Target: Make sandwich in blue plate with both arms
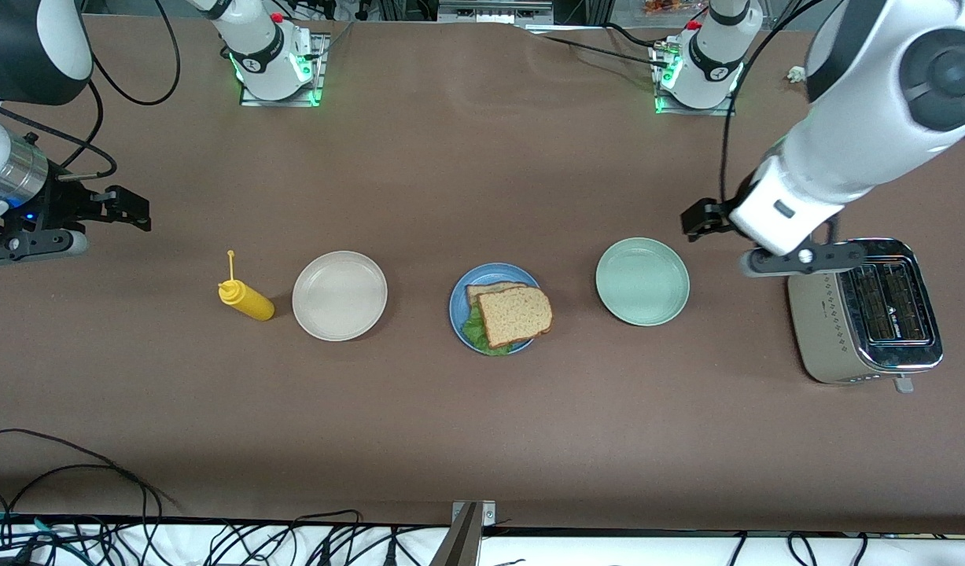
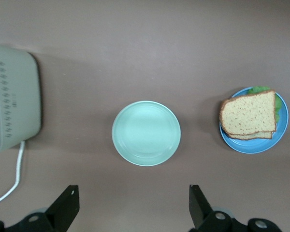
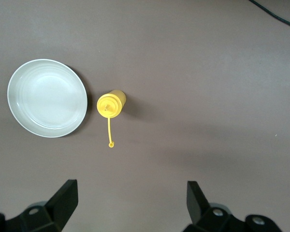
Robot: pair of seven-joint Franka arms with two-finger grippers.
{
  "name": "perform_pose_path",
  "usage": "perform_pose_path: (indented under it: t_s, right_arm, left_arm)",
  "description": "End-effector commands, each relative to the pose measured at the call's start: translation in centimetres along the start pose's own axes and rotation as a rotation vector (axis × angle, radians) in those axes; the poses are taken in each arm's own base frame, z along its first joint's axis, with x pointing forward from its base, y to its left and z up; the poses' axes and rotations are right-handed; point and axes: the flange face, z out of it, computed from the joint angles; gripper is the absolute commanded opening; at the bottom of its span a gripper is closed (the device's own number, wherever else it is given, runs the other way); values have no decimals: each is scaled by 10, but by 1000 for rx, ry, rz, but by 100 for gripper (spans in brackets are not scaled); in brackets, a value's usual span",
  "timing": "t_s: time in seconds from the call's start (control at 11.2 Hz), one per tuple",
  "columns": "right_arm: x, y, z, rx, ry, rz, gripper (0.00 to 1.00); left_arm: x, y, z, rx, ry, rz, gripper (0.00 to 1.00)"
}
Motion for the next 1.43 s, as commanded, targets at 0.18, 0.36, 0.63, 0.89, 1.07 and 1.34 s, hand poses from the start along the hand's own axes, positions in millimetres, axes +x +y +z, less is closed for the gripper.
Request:
perform_pose_path:
  t_s: [0.18,0.36,0.63,0.89,1.07,1.34]
  right_arm:
    - [-5,9,-11,11,23,0,100]
    - [-5,9,-11,11,21,0,100]
    - [-3,9,-8,7,16,-4,100]
    - [-3,10,-8,6,16,10,100]
    - [-3,12,-13,4,23,22,100]
    - [-2,14,-18,-10,35,10,100]
  left_arm:
    - [-24,-83,-48,5,14,69,100]
    - [-38,-109,-58,-1,19,74,100]
    - [-55,-147,-53,4,2,89,100]
    - [-66,-149,-46,7,-13,95,100]
    - [-63,-148,-45,8,1,137,100]
    - [-63,-143,-44,9,3,148,100]
